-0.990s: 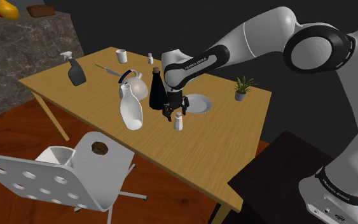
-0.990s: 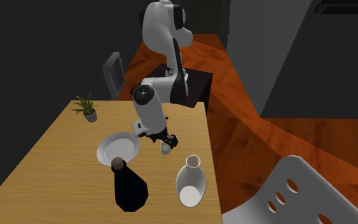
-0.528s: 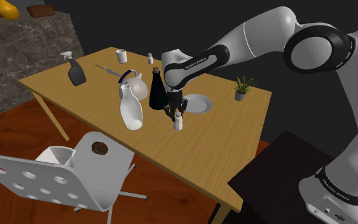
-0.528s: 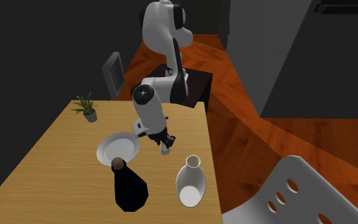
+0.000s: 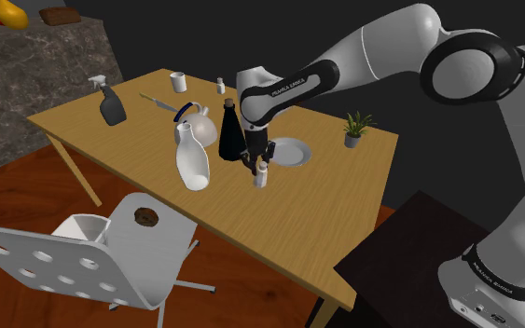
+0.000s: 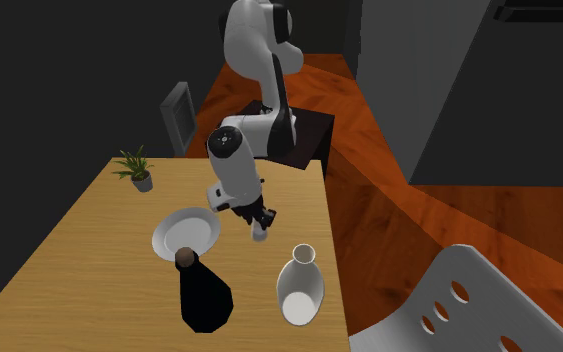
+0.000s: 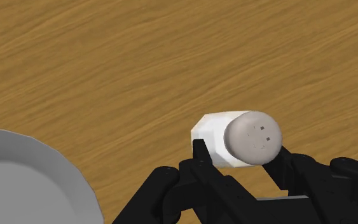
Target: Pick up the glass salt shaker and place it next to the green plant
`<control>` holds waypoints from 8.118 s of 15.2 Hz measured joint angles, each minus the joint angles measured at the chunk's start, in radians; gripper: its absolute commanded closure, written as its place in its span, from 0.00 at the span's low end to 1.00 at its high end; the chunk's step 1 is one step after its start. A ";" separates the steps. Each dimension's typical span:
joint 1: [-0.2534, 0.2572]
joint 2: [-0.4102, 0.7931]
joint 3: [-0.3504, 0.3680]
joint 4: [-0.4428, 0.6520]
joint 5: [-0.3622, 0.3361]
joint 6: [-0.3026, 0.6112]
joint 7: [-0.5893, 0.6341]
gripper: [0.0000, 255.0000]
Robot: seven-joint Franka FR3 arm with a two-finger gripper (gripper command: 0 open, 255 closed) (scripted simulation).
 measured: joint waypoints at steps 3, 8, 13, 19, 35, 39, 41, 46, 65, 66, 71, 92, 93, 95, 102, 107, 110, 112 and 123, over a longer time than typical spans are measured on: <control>-0.001 -0.022 0.002 0.003 0.002 -0.025 0.001 1.00; -0.005 -0.060 0.005 0.012 0.006 -0.071 0.001 1.00; -0.006 -0.088 0.007 0.034 0.009 -0.122 0.003 1.00; -0.007 -0.122 0.010 0.057 0.013 -0.178 0.006 1.00; -0.005 -0.161 0.015 0.213 0.018 -0.372 0.015 1.00; -0.003 -0.163 0.016 0.262 0.018 -0.422 0.018 1.00; -0.009 -0.164 0.014 0.285 0.017 -0.447 0.010 1.00; -0.082 -0.263 -0.006 0.137 0.025 -0.405 -0.074 1.00; -0.354 -0.401 -0.139 -0.064 0.006 -0.353 -0.466 1.00; -0.370 -0.396 -0.148 -0.057 0.003 -0.354 -0.490 1.00; -0.437 -0.366 -0.184 -0.012 -0.005 -0.368 -0.592 1.00; -0.697 -0.044 -0.281 0.450 -0.005 -0.492 -0.932 1.00; -0.697 -0.042 -0.281 0.441 -0.005 -0.481 -0.931 1.00; -0.696 -0.043 -0.280 0.415 -0.005 -0.455 -0.929 1.00; -0.693 -0.045 -0.279 0.315 -0.005 -0.358 -0.924 1.00; -0.692 -0.041 -0.279 0.252 -0.005 -0.292 -0.922 1.00; -0.692 -0.026 -0.278 0.239 -0.003 -0.263 -0.920 1.00; -0.691 -0.019 -0.277 0.223 -0.003 -0.241 -0.917 1.00; -0.693 0.037 -0.274 0.168 0.000 -0.130 -0.913 1.00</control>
